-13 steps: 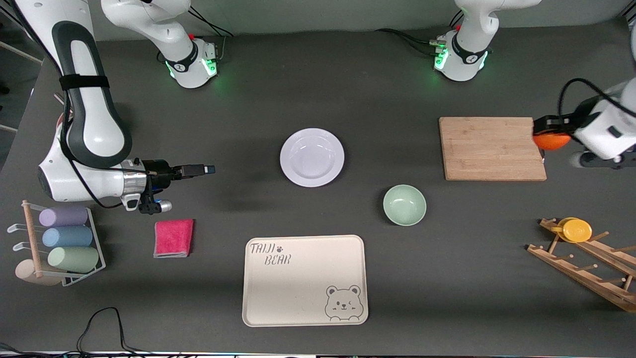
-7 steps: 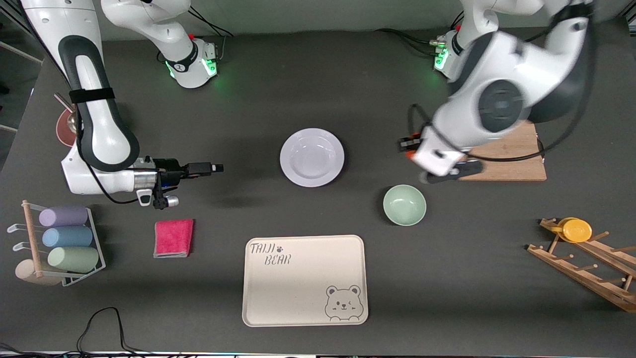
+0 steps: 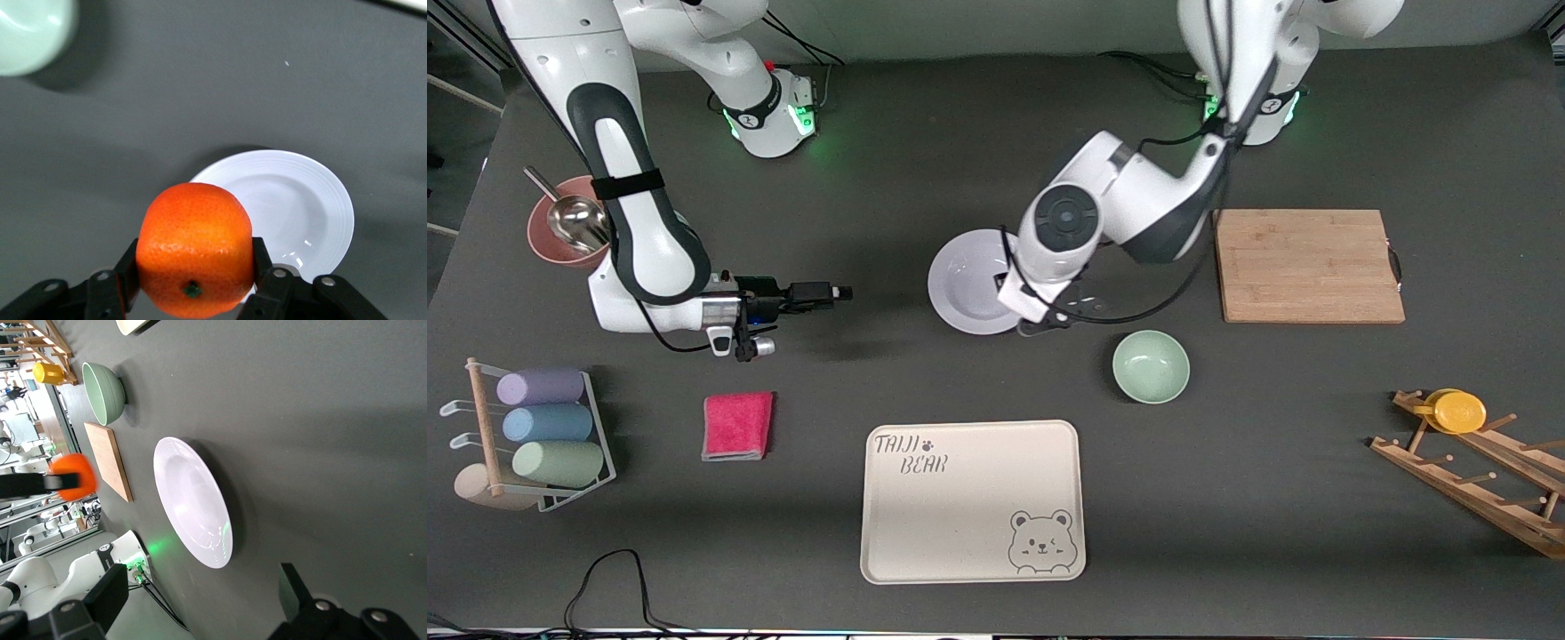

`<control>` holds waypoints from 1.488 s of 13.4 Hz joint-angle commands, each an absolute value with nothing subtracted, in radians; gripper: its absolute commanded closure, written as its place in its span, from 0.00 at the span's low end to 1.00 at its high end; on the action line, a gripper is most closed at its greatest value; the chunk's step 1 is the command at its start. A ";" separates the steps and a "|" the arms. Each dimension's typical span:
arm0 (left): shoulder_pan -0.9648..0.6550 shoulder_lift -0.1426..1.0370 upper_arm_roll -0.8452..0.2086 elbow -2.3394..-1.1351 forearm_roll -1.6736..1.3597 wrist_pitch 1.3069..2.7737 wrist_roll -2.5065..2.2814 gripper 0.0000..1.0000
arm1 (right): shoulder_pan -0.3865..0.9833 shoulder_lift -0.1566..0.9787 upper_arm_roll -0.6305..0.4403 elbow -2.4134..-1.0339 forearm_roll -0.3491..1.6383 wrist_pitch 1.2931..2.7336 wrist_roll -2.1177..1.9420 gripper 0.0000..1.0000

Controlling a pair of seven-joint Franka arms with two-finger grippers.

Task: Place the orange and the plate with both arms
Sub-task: 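Carry the orange with the left gripper over the white plate, then release the orange onto the plate and raise the left gripper away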

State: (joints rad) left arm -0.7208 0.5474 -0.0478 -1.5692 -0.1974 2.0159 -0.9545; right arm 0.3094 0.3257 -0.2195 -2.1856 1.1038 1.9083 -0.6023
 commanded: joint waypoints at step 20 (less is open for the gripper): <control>-0.723 0.590 -0.051 -1.543 -0.236 2.021 -0.968 0.00 | 0.523 0.505 -0.222 -2.244 1.609 2.013 -0.942 0.00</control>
